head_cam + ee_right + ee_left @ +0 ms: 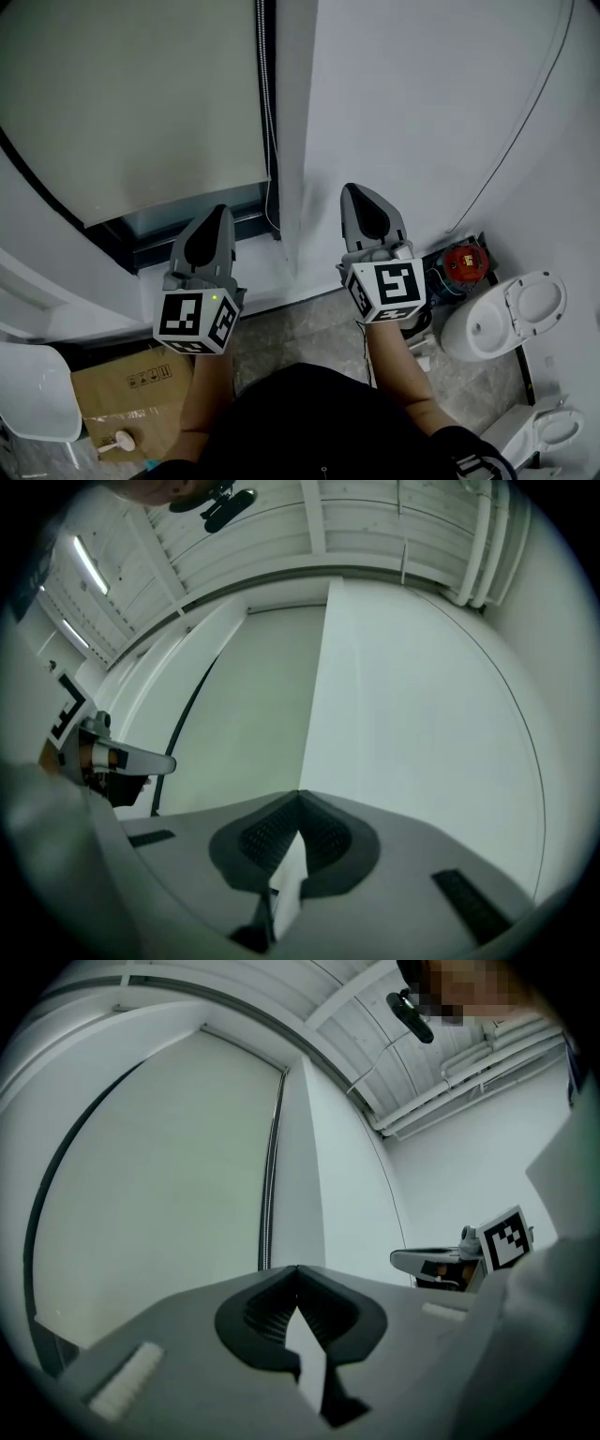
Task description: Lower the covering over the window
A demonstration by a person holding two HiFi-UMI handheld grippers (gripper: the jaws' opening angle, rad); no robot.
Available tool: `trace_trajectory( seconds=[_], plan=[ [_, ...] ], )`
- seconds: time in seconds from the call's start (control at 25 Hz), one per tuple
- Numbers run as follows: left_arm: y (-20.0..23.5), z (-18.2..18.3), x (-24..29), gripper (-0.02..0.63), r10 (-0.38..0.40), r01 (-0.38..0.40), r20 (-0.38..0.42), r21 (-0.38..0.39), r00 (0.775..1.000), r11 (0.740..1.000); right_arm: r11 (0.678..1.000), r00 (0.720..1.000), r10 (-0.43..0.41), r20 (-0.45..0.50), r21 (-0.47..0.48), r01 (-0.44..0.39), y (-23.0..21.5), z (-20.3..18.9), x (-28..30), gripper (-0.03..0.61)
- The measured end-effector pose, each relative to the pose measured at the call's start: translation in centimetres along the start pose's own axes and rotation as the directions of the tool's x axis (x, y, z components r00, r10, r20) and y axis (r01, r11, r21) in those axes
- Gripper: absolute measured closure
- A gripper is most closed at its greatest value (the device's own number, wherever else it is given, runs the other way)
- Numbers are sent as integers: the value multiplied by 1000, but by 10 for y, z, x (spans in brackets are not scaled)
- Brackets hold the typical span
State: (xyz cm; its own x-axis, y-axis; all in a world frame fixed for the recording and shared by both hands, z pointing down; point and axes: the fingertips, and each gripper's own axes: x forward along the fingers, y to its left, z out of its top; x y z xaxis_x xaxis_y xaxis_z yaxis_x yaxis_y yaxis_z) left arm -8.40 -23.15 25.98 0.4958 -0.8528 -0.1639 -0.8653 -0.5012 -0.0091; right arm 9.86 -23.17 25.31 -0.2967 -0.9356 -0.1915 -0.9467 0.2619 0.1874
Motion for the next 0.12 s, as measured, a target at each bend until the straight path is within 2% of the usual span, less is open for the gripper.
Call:
trace_trajectory(
  seconds=[0.12],
  plan=[
    [2,-7,3,603,-2,2,-9,-4,1000,1000,1000,1000,8,-5,8,-8,3,-8,3,566]
  ],
)
